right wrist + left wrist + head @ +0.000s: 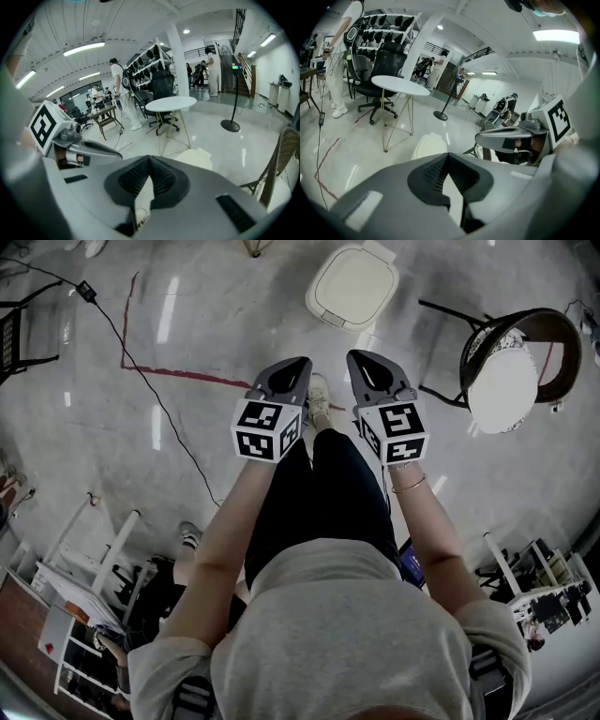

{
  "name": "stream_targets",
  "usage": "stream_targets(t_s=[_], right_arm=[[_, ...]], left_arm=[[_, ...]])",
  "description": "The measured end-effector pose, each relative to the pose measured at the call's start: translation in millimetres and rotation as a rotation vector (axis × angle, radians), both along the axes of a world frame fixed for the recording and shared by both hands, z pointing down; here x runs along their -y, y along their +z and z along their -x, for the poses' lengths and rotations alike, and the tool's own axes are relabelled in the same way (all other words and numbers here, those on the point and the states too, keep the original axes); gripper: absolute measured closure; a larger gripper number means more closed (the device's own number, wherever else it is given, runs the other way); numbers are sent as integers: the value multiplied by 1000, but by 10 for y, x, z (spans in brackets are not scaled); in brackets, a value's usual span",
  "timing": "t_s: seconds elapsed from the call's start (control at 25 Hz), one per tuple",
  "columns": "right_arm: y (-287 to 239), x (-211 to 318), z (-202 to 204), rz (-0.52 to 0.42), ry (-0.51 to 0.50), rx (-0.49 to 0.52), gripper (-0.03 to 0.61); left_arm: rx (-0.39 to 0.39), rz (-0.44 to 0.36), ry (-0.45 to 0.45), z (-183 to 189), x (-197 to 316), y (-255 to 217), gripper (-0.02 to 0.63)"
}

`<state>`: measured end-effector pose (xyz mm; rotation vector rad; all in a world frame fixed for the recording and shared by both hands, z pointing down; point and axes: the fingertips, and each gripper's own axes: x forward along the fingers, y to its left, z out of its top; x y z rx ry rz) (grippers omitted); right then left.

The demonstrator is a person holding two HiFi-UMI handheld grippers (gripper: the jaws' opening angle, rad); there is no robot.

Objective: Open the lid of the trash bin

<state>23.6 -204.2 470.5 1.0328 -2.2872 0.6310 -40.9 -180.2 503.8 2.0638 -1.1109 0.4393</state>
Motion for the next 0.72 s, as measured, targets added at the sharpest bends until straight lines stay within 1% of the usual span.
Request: stream_targets(t_s=[0.2, 0.36, 0.44, 0.56, 0.72], right_arm=[[448, 172, 10, 32, 35, -21, 574], [856, 297, -3, 52, 59, -44, 574], [1115, 334, -4, 74, 69, -53, 574], [1564, 336, -9, 124, 87, -59, 574], [2053, 328, -47, 155, 101, -91, 574]], left_arm=[[-7, 4, -34, 130, 308, 378, 607], [-32, 33, -60, 192, 418, 757, 607], [-37, 52, -49, 188, 428, 991, 607], [-15, 74, 0, 130, 391, 1364, 607], [-50, 108, 16, -18, 347, 1754, 607]])
